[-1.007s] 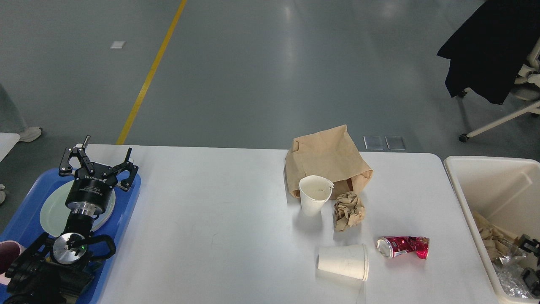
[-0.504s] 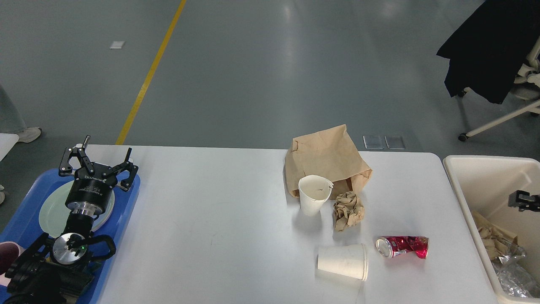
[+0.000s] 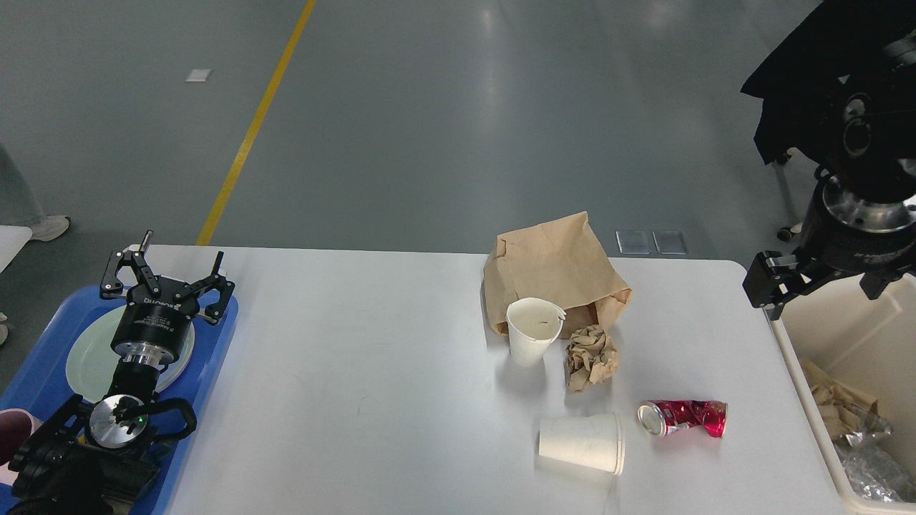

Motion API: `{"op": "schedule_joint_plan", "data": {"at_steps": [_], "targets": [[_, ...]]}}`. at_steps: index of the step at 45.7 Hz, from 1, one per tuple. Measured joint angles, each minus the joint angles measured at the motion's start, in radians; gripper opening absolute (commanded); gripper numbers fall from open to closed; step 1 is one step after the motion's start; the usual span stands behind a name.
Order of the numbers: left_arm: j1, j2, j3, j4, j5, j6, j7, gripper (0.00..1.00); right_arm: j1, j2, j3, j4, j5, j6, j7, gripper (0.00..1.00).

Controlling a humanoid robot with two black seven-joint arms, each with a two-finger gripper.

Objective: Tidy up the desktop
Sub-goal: 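Move the right gripper over the red crushed can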

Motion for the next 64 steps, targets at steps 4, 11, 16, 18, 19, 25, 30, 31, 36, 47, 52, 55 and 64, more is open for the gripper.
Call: {"op": "schedule_joint_plan", "data": {"at_steps": [4, 11, 16, 18, 19, 25, 30, 31, 36, 47, 52, 55, 64], "targets": [[0.000, 0.000, -0.001, 0.000, 0.000, 0.000, 0.000, 0.96, 0.093, 0.023, 0.003, 0.093, 0.064, -0.004, 0.002, 1.00], [0.000, 0.000, -0.001, 0.001, 0.000, 0.000, 0.000, 0.96, 0.195, 0.053, -0.004, 0.204, 0.193, -0.064, 0.025, 1.00], [0.000, 0.000, -0.001, 0.001, 0.000, 0.001, 0.000, 0.97, 0.218, 0.083, 0.001, 0.228, 0.225, -0.109, 0.065, 1.00], [0.000, 0.000, -0.001, 0.001, 0.000, 0.001, 0.000, 0.96, 0.216, 0.083, 0.002, 0.228, 0.228, -0.117, 0.069, 1.00], [0.000, 0.000, -0.001, 0.001, 0.000, 0.002, 0.000, 0.96, 0.212, 0.083, 0.001, 0.226, 0.228, -0.121, 0.071, 1.00], [0.000, 0.000, -0.001, 0.000, 0.000, 0.002, -0.001, 0.96, 0.173, 0.079, -0.005, 0.218, 0.229, -0.127, 0.072, 1.00], [-0.001, 0.000, -0.001, 0.000, 0.000, 0.002, -0.001, 0.96, 0.156, 0.077, -0.006, 0.218, 0.229, -0.113, 0.071, 1.00], [-0.001, 0.000, -0.001, 0.000, 0.000, 0.002, -0.001, 0.97, 0.155, 0.076, -0.005, 0.218, 0.230, -0.108, 0.071, 1.00], [-0.001, 0.000, -0.001, 0.000, 0.000, 0.001, -0.001, 0.96, 0.150, 0.067, -0.004, 0.218, 0.232, -0.096, 0.072, 1.00], [-0.001, 0.000, 0.000, -0.001, 0.000, 0.000, 0.000, 0.96, 0.042, 0.070, -0.002, 0.192, 0.324, -0.262, 0.067, 0.95], [-0.002, 0.000, 0.000, -0.001, 0.000, 0.000, 0.000, 0.96, -0.022, 0.071, -0.006, 0.193, 0.516, -0.402, 0.062, 0.96], [-0.002, 0.000, 0.000, -0.001, 0.000, 0.000, 0.000, 0.97, -0.052, 0.064, -0.008, 0.195, 0.654, -0.482, 0.058, 0.97], [-0.002, 0.000, 0.000, -0.001, 0.000, 0.000, 0.000, 0.96, -0.260, 0.051, 0.054, 0.180, 0.913, -0.714, 0.055, 1.00]]}}
